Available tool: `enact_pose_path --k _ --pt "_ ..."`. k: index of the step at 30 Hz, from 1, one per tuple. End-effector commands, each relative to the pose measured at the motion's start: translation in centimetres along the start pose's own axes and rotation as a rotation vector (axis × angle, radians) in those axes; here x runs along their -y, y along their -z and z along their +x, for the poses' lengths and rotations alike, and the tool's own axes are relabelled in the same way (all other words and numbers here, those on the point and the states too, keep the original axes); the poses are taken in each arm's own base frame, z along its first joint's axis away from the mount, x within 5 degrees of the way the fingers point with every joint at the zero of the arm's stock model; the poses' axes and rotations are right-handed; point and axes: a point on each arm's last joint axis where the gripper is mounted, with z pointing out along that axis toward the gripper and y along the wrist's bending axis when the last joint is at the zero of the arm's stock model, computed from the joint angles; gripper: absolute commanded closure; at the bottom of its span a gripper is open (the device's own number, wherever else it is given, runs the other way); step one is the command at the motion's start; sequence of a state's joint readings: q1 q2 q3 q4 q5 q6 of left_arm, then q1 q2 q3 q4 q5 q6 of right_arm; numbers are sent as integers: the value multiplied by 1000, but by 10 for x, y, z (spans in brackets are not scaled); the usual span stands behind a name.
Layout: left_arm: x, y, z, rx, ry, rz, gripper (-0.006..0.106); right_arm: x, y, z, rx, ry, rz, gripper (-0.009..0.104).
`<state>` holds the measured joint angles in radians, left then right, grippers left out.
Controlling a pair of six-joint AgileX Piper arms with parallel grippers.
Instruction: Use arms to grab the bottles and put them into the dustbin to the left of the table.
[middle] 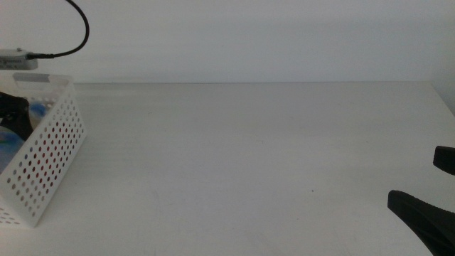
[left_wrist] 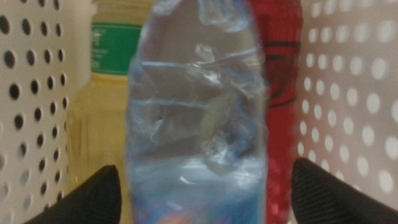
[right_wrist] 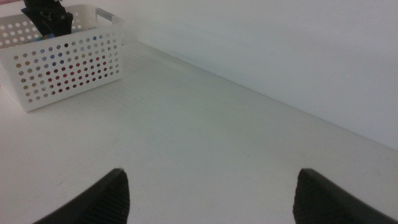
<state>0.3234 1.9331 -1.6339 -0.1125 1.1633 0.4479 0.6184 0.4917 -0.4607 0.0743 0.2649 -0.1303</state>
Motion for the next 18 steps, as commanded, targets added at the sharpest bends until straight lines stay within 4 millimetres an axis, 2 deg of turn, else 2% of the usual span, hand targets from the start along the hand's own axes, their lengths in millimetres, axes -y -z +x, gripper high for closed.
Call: enact_pose_path --k 1,5,8,13,18 --pt "11 42 -1 91 1 -8 10 2 1 -15 90 14 16 25" --pt "23 67 2 146 38 -24 10 2 1 -15 90 14 16 25" --pt "43 91 4 206 10 -24 12 2 1 -15 90 14 16 25" --pt "95 126 9 324 -86 29 17 2 1 -15 90 14 16 25" --pt "134 144 29 480 -142 81 22 2 1 -15 90 14 16 25"
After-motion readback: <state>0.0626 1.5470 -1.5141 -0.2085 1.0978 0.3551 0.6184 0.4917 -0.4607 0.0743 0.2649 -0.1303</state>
